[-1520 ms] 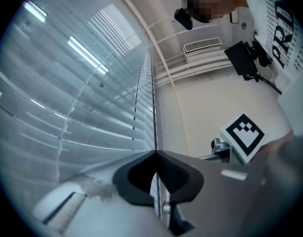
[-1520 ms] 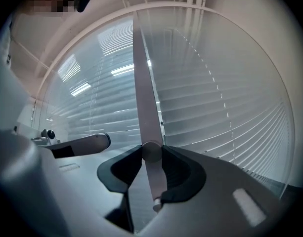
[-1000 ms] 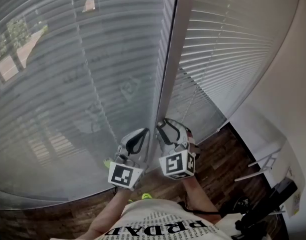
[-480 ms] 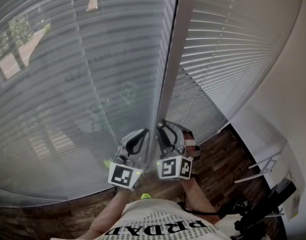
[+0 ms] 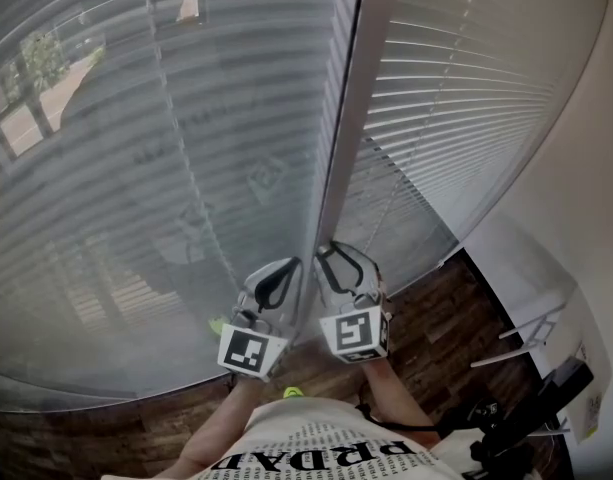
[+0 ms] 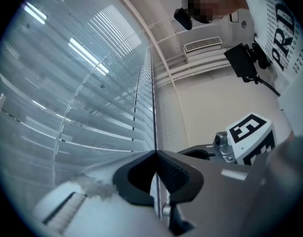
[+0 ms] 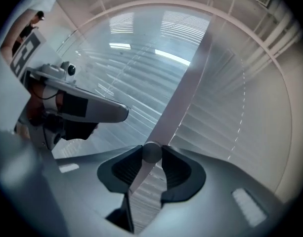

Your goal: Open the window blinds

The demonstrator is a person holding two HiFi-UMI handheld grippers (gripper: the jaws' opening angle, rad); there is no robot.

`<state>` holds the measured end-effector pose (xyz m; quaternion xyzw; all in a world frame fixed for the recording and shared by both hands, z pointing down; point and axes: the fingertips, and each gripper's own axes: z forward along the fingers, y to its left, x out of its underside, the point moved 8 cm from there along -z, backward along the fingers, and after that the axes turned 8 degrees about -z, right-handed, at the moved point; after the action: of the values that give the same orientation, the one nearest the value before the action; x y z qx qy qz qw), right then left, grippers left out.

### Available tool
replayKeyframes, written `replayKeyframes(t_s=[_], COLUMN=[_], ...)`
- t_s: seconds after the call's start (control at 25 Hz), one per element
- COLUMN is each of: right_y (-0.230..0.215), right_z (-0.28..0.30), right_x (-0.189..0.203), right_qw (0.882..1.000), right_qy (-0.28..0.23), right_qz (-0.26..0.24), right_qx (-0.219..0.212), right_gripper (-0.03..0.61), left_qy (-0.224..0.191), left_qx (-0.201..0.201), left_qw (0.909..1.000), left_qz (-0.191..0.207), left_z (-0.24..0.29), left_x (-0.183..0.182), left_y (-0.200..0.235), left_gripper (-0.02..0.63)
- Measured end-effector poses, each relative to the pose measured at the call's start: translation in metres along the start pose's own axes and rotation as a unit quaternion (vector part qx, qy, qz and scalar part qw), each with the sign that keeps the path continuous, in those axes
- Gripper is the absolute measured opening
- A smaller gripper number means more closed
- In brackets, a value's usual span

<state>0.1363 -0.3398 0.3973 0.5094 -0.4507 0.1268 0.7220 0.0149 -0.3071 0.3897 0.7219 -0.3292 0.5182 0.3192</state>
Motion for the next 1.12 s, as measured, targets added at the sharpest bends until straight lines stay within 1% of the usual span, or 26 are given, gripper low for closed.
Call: replayKeyframes(t_s=[0.24,0.4,0.56,0.64,0.76,0.88,1.12], right_y=[-0.004,-0.005,-0.007,-0.007,-0.008,-0.008,-0.008], right_z=[-0.001,0.000,0.000,0.000,0.000,0.000,0.001], right_x=[0.002,0.005,0.010,0.012,0.014,0.016,0.018], right_qw=[0.997,0.989,0.982,0.976,0.964,0.954,0.941], right_qy=[-0.014,-0.023,-0.031,-0.037,-0.043,-0.048,-0.055], right_qz=[0.081,0.147,0.187,0.214,0.262,0.295,0.333], right_qx=[0.000,-0.003,-0.004,-0.001,-0.005,-0.006,-0.006], right_gripper=[0.130,0.130,0.130,0.130,0.132,0.132,0.132], left_qy=[0.001,0.002,0.000,-0.002,-0.002,-0.002,0.003], left_qx=[0.001,0.000,0.000,0.001,0.001,0.001,0.001], left_qw=[1.0000,1.0000,1.0000,1.0000,1.0000,1.0000,1.0000], left_qz=[-0.001,-0.002,-0.002,-0.002,-0.002,-0.002,-0.007], left_z=[0.001,0.000,0.000,-0.001,-0.001,-0.002,-0.004], left_x=[-0.001,-0.001,-0.001,-0.002,-0.004,-0.004,-0.001], left_y=[0.000,0.000,0.000,0.001,0.001,0.002,0.002], left_gripper=[0.006,0.006,0.006,0.006,0.006,0.006,0.006])
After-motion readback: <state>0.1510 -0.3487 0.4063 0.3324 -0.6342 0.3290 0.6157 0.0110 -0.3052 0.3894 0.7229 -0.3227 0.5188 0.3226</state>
